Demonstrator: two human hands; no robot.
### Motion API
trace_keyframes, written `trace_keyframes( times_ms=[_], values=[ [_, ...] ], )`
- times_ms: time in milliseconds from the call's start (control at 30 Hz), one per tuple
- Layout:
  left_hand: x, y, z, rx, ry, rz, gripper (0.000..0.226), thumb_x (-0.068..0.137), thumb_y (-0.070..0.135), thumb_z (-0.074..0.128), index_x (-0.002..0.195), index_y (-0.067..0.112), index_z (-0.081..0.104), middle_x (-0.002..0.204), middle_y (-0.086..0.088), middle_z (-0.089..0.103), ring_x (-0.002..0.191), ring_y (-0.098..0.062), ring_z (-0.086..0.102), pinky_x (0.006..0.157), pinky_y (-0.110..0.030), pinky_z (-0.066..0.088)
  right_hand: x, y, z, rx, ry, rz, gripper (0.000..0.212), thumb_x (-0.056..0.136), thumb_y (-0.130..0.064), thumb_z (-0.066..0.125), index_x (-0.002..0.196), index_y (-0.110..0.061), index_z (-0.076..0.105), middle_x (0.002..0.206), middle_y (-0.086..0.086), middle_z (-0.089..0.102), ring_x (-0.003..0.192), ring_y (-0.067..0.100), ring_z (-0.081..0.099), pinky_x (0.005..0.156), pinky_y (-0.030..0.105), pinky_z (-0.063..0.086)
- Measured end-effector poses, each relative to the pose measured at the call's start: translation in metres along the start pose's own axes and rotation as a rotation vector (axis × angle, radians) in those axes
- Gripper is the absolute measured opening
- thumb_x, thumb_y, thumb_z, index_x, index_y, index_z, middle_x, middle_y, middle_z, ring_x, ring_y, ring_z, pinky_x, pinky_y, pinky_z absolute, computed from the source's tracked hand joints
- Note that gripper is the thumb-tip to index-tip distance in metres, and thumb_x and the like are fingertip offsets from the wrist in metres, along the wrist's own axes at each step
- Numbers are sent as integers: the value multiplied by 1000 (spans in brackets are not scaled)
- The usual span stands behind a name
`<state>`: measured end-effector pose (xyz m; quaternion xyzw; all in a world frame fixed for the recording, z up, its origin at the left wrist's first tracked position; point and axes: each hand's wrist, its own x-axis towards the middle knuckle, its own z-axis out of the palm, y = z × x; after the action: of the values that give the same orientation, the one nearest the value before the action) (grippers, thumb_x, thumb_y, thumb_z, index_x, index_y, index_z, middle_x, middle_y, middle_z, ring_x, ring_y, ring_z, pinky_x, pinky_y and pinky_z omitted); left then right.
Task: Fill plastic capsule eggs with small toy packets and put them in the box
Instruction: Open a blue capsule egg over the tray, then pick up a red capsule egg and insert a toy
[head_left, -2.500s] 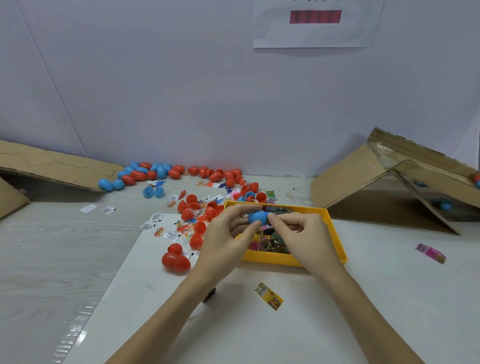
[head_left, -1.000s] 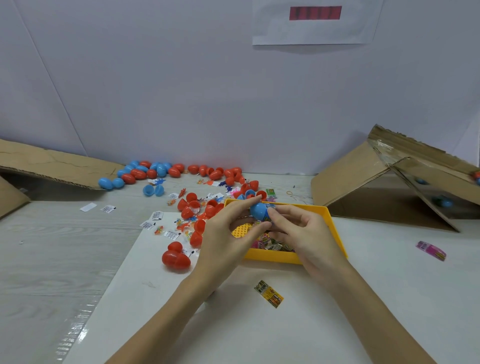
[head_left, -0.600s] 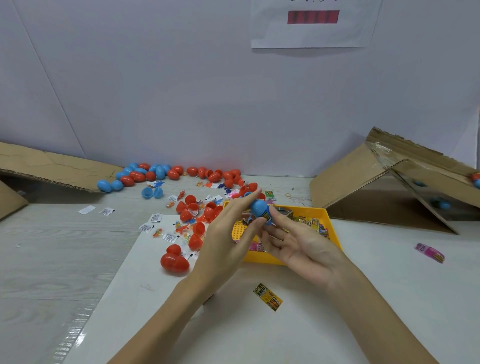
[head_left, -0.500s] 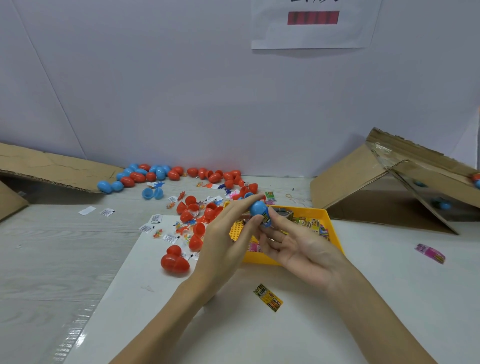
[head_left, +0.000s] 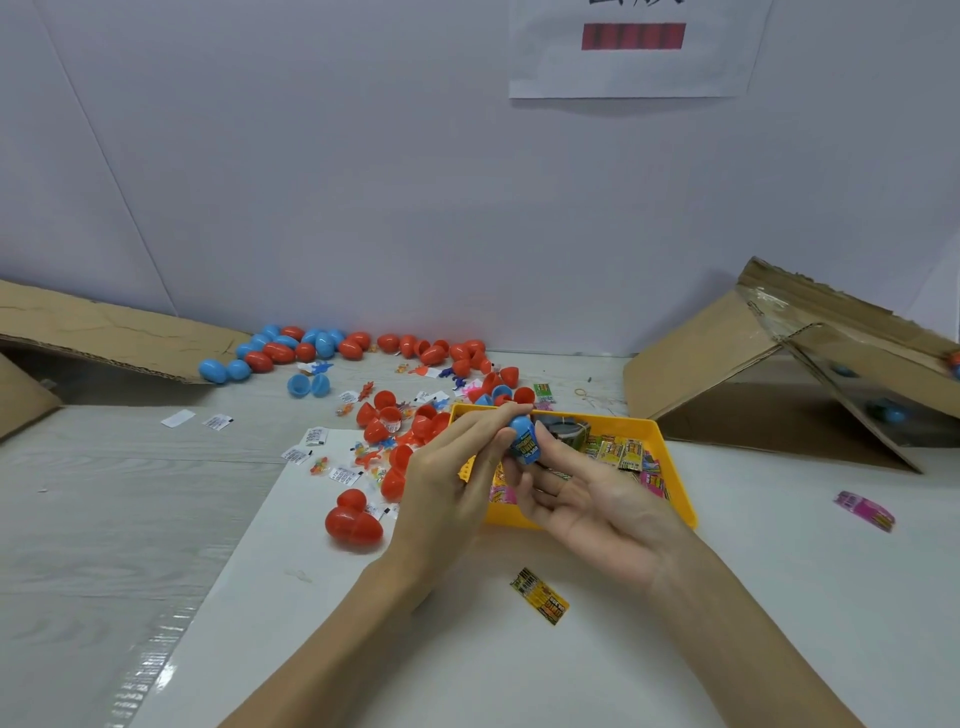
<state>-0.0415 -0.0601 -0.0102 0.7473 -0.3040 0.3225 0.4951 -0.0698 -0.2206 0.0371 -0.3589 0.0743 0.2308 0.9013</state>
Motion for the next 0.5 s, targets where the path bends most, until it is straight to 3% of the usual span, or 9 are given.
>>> trace_keyframes(
  times_ms=[133,267,500],
  values=[
    [-4,2,4,120,55,34,27,104,6,53,126,1,68,121,-5,70,117,-12,66,94,-22,54,1,3,1,16,-5,12,32,78,-16,82,105,1,80,109,24,72,95,30,74,70,28,62],
    [-5,3,4,208,68,85,26,103,10,51,117,-2,71,111,-10,73,106,-15,70,86,-27,60,3,7,2,15,-12,19,30,83,-18,79,106,1,80,107,23,73,89,27,75,70,28,62],
    [0,12,1,80,54,26,25,104,11,56,123,3,68,117,-2,70,113,-6,65,93,-16,51,2,5,0,-176,-33,-68,27,88,-29,75,105,-8,82,108,17,77,94,23,77,72,25,61]
  ],
)
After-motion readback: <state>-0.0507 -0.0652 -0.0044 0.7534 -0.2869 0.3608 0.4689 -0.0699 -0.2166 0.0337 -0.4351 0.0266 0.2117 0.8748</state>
